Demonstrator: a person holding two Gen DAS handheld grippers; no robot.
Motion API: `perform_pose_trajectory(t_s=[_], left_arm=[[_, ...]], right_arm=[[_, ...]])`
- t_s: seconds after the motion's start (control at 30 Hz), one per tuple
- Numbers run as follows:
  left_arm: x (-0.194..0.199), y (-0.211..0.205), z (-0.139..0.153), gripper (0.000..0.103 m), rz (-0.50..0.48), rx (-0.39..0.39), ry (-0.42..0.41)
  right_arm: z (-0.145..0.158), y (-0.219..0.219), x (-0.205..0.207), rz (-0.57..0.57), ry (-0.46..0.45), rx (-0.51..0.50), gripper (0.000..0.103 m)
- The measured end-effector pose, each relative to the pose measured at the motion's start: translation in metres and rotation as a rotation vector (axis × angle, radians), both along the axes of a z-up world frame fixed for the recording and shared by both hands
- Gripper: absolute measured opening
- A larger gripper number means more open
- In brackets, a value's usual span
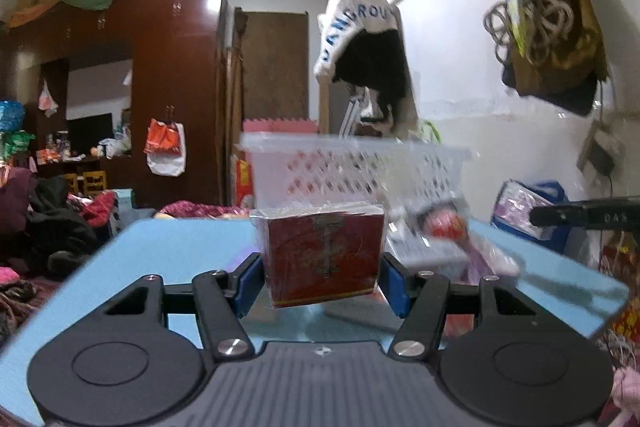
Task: Organize objects
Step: 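Lower both held items into the basket and open both grippers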
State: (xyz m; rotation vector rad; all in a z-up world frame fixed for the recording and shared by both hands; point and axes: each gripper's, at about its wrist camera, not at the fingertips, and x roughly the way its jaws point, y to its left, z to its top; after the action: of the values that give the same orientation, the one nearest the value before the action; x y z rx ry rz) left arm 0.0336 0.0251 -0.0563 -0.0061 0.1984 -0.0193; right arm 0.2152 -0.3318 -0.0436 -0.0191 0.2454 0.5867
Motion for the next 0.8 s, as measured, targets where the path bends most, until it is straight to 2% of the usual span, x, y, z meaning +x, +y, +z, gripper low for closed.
perform_pose_trajectory(t_s=[0.07, 0.17, 0.27, 0.37, 0.43, 0.5, 0.6, 0.7, 0.8], left_arm=[[0.000, 0.006, 0.015, 0.065, 0.014, -0.005, -0.019], [0.012, 0.013, 0.040, 0.065, 0.008, -0.007, -0.028], [0.038, 0.022, 0.069, 0.065, -0.038, -0.031, 0.003], [0.072, 0.025, 0.093, 0.065, -0.072, -0.049, 0.034], [0.099, 0.021, 0.105, 0.065, -0.053, -0.043, 0.055], [0.126, 0.014, 0.112, 0.065, -0.075, -0.047, 0.095], [0.177, 0.006, 0.119, 0.065, -0.085, -0.057, 0.189], [0.218, 0.003, 0.113, 0.065, -0.088, -0.084, 0.281], [0.243, 0.000, 0.104, 0.065, -0.079, -0.084, 0.334]], right_arm=[[0.013, 0.004, 0.002, -0.017, -0.036, -0.015, 0.038], [0.038, 0.011, 0.011, 0.021, -0.061, -0.002, 0.038], [0.064, 0.028, 0.024, 0.039, -0.102, -0.036, 0.038], [0.084, 0.048, 0.042, 0.071, -0.097, -0.067, 0.038], [0.092, 0.063, 0.059, 0.090, -0.077, -0.090, 0.038], [0.094, 0.077, 0.081, 0.107, -0.021, -0.115, 0.038], [0.097, 0.097, 0.118, 0.076, 0.038, -0.143, 0.038], [0.092, 0.107, 0.143, 0.077, 0.107, -0.152, 0.038], [0.081, 0.121, 0.155, 0.047, 0.135, -0.227, 0.038]])
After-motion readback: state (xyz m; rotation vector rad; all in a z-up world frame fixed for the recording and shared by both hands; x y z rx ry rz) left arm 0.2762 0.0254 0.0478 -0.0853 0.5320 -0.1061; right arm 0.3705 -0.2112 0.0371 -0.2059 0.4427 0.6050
